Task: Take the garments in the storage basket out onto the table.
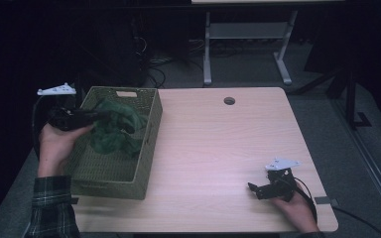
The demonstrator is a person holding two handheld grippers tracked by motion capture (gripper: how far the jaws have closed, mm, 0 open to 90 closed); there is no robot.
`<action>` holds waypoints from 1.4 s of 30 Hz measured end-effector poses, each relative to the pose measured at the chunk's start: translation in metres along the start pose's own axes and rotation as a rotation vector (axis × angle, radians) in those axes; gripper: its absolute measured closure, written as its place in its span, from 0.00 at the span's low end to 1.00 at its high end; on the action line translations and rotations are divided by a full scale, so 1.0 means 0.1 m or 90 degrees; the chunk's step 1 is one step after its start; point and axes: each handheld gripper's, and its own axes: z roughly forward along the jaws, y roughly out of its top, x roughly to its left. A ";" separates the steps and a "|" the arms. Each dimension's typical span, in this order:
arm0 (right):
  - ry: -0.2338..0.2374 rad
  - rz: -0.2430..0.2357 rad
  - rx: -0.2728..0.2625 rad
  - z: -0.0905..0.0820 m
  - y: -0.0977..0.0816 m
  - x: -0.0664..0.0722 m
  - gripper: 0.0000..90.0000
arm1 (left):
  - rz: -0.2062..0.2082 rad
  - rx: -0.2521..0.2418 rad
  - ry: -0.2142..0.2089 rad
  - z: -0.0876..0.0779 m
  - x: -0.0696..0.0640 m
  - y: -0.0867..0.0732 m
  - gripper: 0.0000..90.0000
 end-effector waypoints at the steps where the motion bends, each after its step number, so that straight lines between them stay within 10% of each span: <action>1: 0.000 0.000 0.000 0.00 0.00 0.00 0.01 | 0.005 -0.007 -0.005 -0.04 -0.03 0.07 0.89; 24: 0.000 0.001 -0.002 0.00 0.00 0.00 0.01 | 0.062 -0.072 -0.062 -0.09 -0.45 0.63 0.89; 42: 0.001 0.000 -0.001 0.00 0.00 0.00 0.01 | 0.097 -0.068 -0.137 0.42 -0.94 0.77 0.89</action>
